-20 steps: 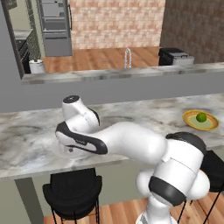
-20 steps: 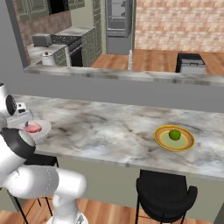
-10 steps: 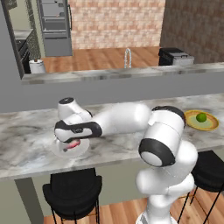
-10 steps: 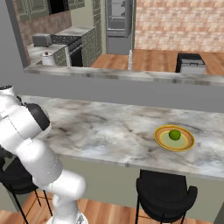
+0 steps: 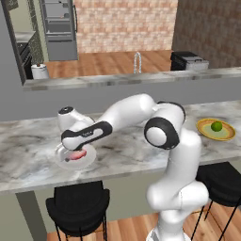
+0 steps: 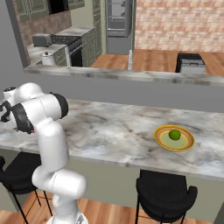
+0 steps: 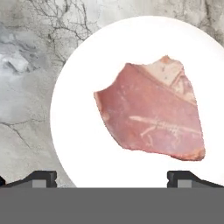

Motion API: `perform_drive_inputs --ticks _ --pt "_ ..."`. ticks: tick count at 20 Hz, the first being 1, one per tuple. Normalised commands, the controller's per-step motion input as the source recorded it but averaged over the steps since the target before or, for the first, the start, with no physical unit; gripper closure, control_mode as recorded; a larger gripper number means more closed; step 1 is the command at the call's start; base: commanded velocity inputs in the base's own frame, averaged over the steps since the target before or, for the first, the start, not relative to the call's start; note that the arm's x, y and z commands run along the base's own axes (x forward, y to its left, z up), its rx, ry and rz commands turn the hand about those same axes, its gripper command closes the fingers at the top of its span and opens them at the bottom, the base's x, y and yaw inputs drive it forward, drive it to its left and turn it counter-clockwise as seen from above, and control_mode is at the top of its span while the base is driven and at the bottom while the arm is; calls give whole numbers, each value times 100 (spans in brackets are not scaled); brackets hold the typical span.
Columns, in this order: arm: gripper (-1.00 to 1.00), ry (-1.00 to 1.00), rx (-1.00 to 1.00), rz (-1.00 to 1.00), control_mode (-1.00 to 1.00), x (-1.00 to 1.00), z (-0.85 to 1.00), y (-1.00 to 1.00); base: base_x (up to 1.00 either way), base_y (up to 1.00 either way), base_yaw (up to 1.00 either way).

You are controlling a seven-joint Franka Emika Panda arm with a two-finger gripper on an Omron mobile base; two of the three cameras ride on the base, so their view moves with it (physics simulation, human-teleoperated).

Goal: Transport the steak and lime to the fridge. Place the steak on the rack containing meat and place the lime on the rack containing the vegetable, ensuring meats and vegetables are on different racks.

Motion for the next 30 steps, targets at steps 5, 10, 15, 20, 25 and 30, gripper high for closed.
perform_drive_inputs --ticks 5,10,15,20,25,30 --pt "-100 3 -2 0 -100 36 -26 12 0 0 0" --pt "-100 0 -2 0 -100 28 -14 11 0 0 0" --pt "-100 0 -1 0 -100 24 -15 7 0 0 0" --pt "-100 3 0 0 -100 1 -18 1 0 0 0" --pt "-100 0 0 0 -100 -18 -8 0 0 0 0" --pt "-100 1 0 0 -100 0 -17 -10 0 0 0"
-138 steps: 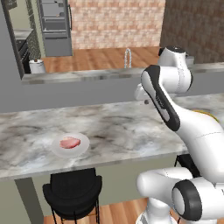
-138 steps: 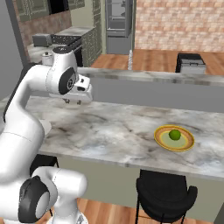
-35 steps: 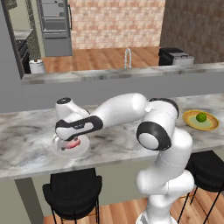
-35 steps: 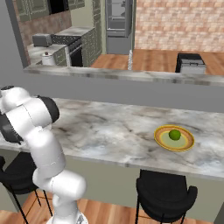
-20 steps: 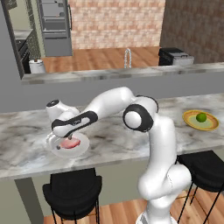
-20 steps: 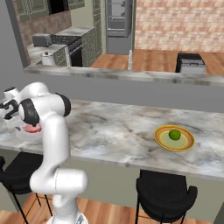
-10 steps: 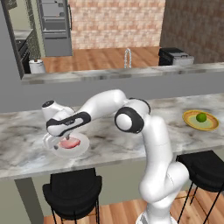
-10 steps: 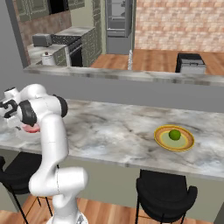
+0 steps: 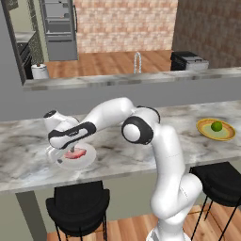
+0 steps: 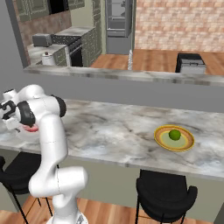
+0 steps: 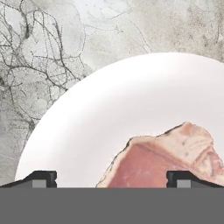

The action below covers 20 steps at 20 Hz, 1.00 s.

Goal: Transport the steak and lime to the fridge. Place the steak on the rack containing meat and place the lime on the rack containing the vegetable, ensuring meats and vegetables are on different racks.

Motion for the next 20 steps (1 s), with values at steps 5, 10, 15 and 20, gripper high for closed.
perform_drive_inputs --ticks 5,10,15,20 --pt "-100 0 0 2 -100 0 -25 -31 0 0 0" --pt "100 -1 0 2 -100 -13 -12 -33 0 0 0" --pt "100 0 1 0 -100 -8 -14 -29 0 0 0" --pt "100 -1 0 0 -100 -5 -17 -9 0 0 0"
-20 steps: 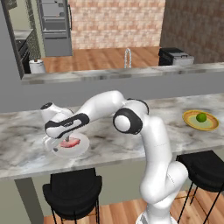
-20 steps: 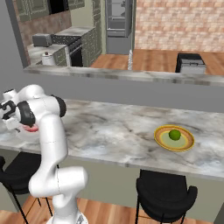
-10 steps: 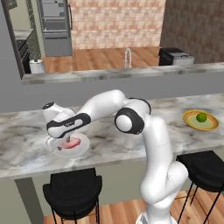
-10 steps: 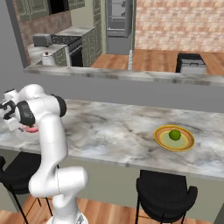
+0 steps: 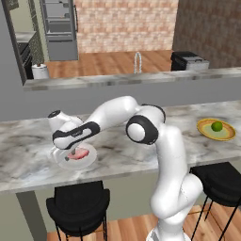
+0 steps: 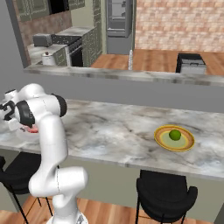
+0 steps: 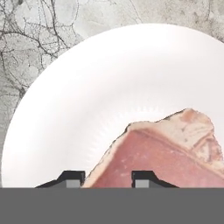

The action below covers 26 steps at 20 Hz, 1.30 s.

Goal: Transport the steak and lime to the fridge. Place the steak on the rack containing meat and place the lime on the rack containing the vegetable, ensuring meats and vegetables are on different racks.

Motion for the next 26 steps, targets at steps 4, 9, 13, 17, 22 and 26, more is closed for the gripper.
perform_drive_inputs --ticks 4,9,13,17,22,26 --pt "100 -13 0 0 -100 -57 20 1 0 0 0" --pt "100 -5 0 0 -100 -13 0 1 0 0 0" --pt "100 -26 0 8 -100 -66 76 0 0 0 0" --pt "100 -12 0 30 -100 -33 99 0 0 0 0" --pt "100 -21 -3 27 -100 -51 99 -11 0 0 0" --pt "100 -20 0 15 -100 -37 78 -63 0 0 0"
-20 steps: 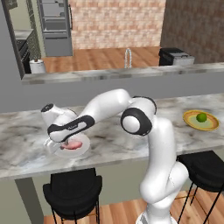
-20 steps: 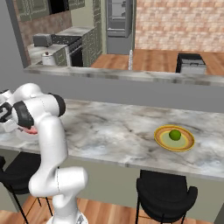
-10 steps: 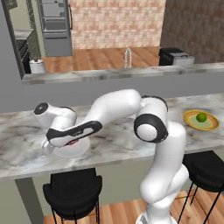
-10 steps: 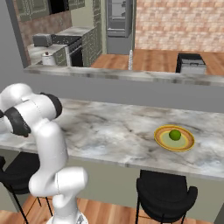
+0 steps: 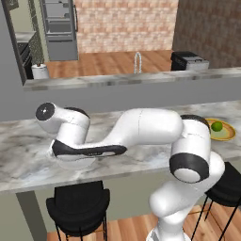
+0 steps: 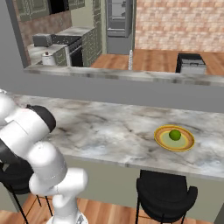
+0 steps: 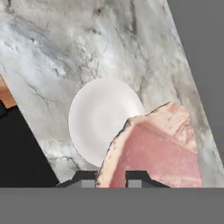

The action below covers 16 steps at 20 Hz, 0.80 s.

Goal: Transport the steak and lime to the fridge. Place the steak on the rack containing meat and place the lime on the rack containing the vegetable, ensuring meats and vegetables are on different racks.

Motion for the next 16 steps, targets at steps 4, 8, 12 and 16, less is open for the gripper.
perform_drive_inputs --ticks 4,8,12,16 --pt "100 -11 -3 20 -100 -38 52 -91 0 0 0" --pt "100 -5 0 16 -100 -32 40 -100 0 0 0" --pt "100 0 7 10 -100 -42 42 -100 0 0 0" --pt "100 0 10 11 -100 -56 55 -97 0 0 0"
